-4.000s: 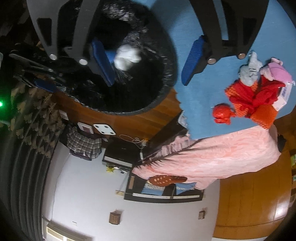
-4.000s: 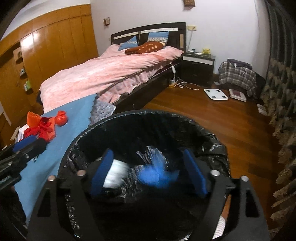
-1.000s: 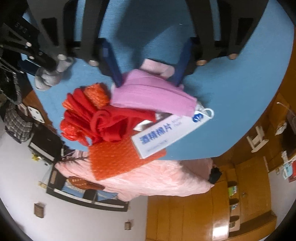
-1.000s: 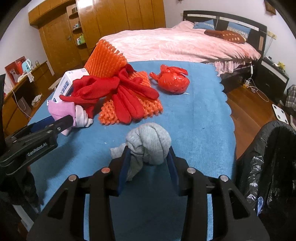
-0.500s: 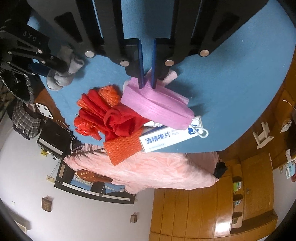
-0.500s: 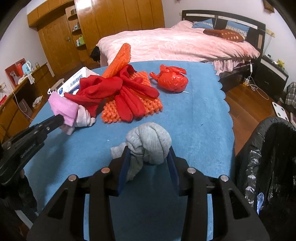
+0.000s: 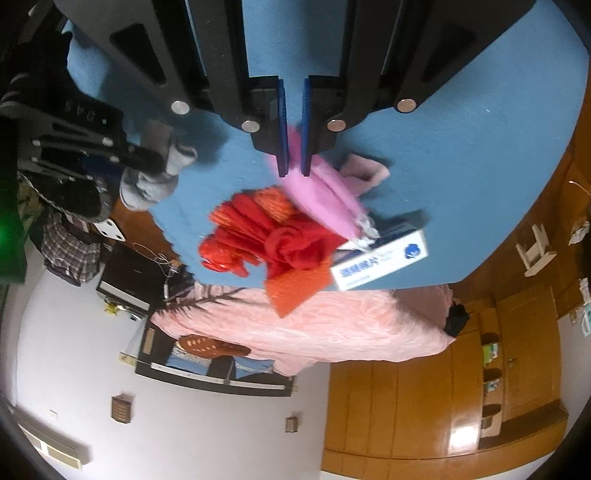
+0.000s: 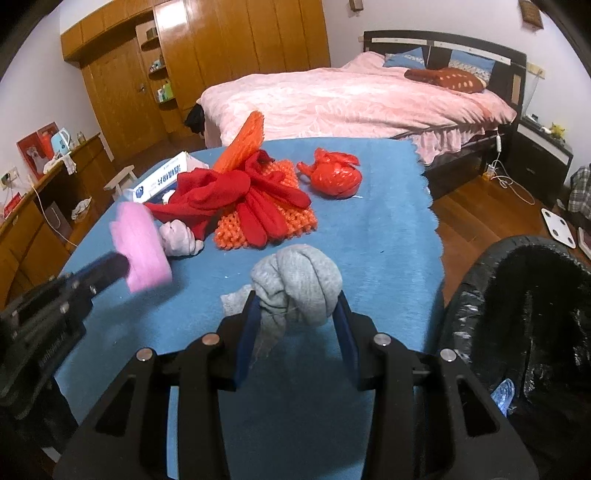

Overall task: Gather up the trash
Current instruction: 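Grasp the pink mask by its strap with the left gripper and lift it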

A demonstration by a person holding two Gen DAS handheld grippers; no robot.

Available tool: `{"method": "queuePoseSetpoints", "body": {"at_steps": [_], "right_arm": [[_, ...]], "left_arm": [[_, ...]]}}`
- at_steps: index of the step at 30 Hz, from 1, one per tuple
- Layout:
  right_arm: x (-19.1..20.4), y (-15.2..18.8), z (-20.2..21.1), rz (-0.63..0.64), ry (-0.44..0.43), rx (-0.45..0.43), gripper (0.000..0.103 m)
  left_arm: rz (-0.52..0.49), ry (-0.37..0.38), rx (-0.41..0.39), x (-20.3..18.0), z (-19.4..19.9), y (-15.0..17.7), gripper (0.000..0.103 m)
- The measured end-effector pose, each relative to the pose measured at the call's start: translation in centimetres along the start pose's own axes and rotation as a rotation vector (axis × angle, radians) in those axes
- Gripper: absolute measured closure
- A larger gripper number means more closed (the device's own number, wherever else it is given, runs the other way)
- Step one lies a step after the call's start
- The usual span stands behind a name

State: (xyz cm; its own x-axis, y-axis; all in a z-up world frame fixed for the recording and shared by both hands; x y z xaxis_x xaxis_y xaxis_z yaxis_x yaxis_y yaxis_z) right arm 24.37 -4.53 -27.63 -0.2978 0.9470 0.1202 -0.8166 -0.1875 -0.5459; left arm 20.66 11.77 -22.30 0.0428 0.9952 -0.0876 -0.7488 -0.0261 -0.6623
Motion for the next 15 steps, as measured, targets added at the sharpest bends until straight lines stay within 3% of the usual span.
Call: {"method": "queuePoseSetpoints", "body": {"at_steps": [4, 9, 11, 13, 15], "right_arm": [[-0.8, 0.2, 0.5, -0.010, 0.005, 0.003, 0.064], [-1.2, 0.8, 0.6, -0.023, 0.006, 0.011, 0.064], [-1.2, 1.0, 0.6, -0.019, 0.005, 0.012, 0.064], [-0.9, 1.0, 0.3, -0.015, -0.002, 0.016, 0.064], [-0.6, 1.0, 0.0, -0.008, -0.004, 0.021, 0.064]], "left_arm": [[-0.003, 0.018, 0.034, -1.0, -0.7, 0.9, 0.099], [0.019, -0.020, 0.067, -0.7, -1.4, 1.6, 0.098], [0.031, -0.044, 0.051, -0.2, -1.0, 1.5, 0.087], [0.034, -0.070, 0.036, 0.3, -0.7, 1.5, 0.064], [0.056, -0.091, 0.029, 1.1, -0.6, 1.4, 0.058]]}}
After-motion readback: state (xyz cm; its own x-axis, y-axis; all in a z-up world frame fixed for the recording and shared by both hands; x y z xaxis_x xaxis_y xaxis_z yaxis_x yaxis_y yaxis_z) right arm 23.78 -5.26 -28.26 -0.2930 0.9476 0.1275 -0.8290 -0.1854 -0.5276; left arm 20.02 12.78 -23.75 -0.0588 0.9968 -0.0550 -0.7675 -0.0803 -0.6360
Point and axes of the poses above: each gripper's, at about its wrist camera, not at the fingertips, and z roughly against the way its jaws point, x to its left, y to its underside, the point moved 9 cm from there along -z, roughly the way its jaws point, and after that the axes turned 11 degrees about x, right-handed, at the moved point
